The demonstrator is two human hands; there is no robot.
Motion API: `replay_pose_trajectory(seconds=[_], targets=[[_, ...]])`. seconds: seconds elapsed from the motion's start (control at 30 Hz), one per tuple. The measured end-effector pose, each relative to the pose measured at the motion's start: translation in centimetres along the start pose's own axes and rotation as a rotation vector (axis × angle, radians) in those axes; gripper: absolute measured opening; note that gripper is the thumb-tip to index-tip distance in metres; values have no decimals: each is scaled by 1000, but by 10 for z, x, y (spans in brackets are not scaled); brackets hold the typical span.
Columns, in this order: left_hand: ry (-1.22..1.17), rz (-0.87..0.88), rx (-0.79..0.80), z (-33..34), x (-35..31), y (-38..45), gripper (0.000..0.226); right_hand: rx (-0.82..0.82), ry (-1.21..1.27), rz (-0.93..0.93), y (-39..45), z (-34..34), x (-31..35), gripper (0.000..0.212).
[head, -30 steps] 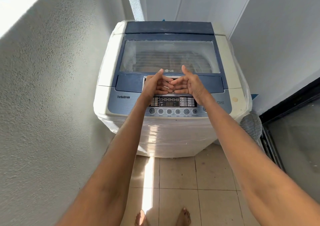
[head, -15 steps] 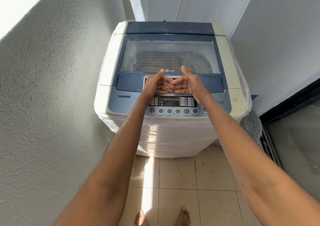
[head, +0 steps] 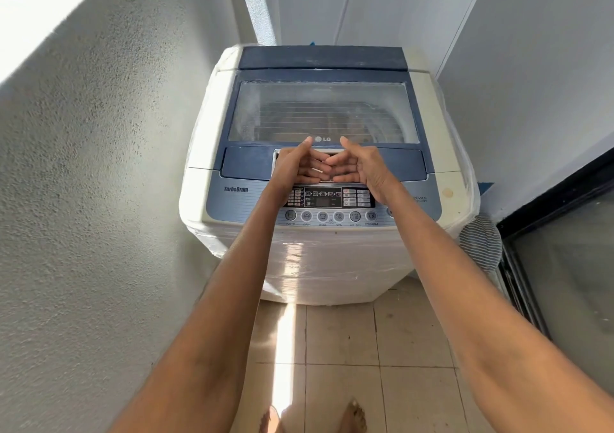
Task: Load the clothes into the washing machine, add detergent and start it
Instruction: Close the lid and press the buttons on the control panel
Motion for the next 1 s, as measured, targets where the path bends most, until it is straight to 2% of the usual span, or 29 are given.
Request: replay_pose_trajectory(seconds=[1.0], targets=[[19, -7, -3, 0, 3, 3, 53, -20, 28, 3, -2, 1, 2, 42]])
Point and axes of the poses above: each hand's wrist, its own y-axis towards the middle knuckle, its own z-axis out of the palm, x = y × z, the point moved 9 cm from there along y, towards the middle knuckle, and after that the axes turned 15 degrees about y, right-handed, at the moved point
